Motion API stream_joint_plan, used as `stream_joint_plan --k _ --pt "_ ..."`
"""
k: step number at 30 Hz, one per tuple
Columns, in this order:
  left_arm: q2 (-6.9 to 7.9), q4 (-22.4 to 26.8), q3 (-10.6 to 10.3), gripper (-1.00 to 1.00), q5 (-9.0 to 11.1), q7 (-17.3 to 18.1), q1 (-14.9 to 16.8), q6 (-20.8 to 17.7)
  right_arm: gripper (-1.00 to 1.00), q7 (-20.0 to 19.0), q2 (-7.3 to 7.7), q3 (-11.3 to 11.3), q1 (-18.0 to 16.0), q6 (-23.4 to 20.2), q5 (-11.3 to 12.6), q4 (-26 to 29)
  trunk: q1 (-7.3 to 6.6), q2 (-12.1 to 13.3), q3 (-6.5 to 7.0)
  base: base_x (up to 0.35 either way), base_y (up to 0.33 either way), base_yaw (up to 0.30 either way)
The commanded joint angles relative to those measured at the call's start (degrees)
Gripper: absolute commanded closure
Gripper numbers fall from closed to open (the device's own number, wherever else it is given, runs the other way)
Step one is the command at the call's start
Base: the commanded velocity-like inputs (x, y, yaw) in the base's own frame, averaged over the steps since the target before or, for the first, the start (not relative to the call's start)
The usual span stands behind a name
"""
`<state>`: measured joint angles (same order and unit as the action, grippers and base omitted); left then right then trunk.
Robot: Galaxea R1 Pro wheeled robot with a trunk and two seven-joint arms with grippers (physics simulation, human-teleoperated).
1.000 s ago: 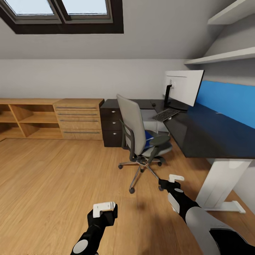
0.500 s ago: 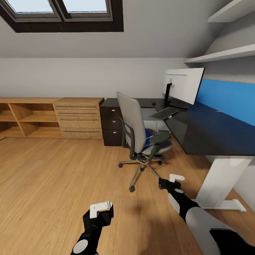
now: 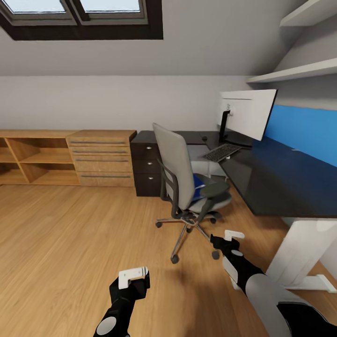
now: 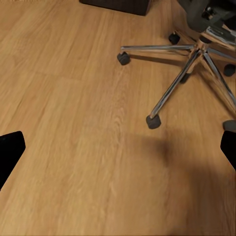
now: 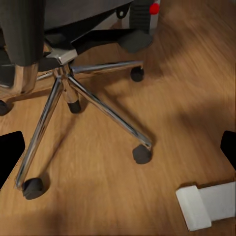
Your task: In the bedroom, organize the workspace by keeping the computer under the desk, ensuring the monitor is on the desk, placing the keyboard on the desk next to the monitor, placing the mouse on the desk next to the keyboard, moving the folder from the swivel chair onto the desk next to the mouse, stacking the notebook on top of the folder with the pen on top of the notebook, and positioning the swivel chair next to the desk.
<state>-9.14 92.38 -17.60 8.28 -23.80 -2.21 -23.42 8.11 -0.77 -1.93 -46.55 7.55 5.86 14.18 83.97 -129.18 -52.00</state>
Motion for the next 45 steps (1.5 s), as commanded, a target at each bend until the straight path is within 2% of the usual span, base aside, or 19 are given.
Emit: stream_joint_plan --k 1,5,7,15,45 --pt "0.02 0.08 -0.07 -1.00 0.60 -0.46 0.01 -0.12 -1.00 -0.04 -0.03 -0.17 -0.03 0.70 0.56 -0.08 0.02 -0.02 -0.04 0.214 0.000 0.000" --pt "0.01 0.08 -0.07 -1.00 0.60 -0.46 0.01 -0.13 -1.00 0.47 -0.02 -0.18 -0.03 2.87 0.53 -0.23 0.02 -0.02 -0.04 0.200 0.000 0.000" --pt "0.01 0.08 -0.07 -1.00 0.60 -0.46 0.01 -0.14 -1.00 2.50 -0.02 -0.18 -0.03 4.92 0.53 -0.34 0.02 -0.02 -0.04 0.209 0.000 0.000" --pt "0.02 0.08 -0.07 -1.00 0.60 -0.46 0.01 -0.14 -1.00 4.13 -0.02 -0.14 -0.03 7.37 0.48 -0.38 0.02 -0.02 -0.04 0.160 0.000 0.000" --pt "0.08 -0.57 0.02 -1.00 0.69 -0.45 0.01 -0.14 -1.00 4.29 -0.14 -0.09 -0.02 8.44 0.56 -0.38 0.02 -0.02 -0.04 0.119 -0.035 0.000"
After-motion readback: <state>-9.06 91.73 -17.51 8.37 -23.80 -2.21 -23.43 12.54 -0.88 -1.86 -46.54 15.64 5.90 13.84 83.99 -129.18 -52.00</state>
